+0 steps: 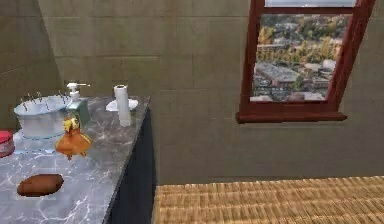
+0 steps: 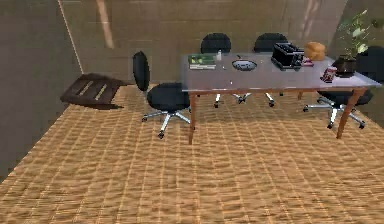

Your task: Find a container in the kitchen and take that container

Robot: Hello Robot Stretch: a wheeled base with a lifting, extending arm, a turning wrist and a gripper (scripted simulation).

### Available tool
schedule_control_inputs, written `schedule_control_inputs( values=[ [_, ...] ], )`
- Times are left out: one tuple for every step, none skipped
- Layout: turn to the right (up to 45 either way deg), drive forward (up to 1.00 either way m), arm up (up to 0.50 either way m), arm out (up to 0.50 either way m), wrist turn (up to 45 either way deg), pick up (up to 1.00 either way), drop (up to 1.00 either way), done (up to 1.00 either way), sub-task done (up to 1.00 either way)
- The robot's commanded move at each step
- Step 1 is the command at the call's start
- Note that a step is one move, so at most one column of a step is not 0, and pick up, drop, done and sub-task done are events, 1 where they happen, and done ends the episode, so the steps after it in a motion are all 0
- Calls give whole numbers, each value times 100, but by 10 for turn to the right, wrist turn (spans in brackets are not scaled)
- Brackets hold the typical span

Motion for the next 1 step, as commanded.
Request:
schedule_control_inputs(
  values=[
    [-450, 0, 0, 0, 0, 0, 0, 0, 0]
  ],
)
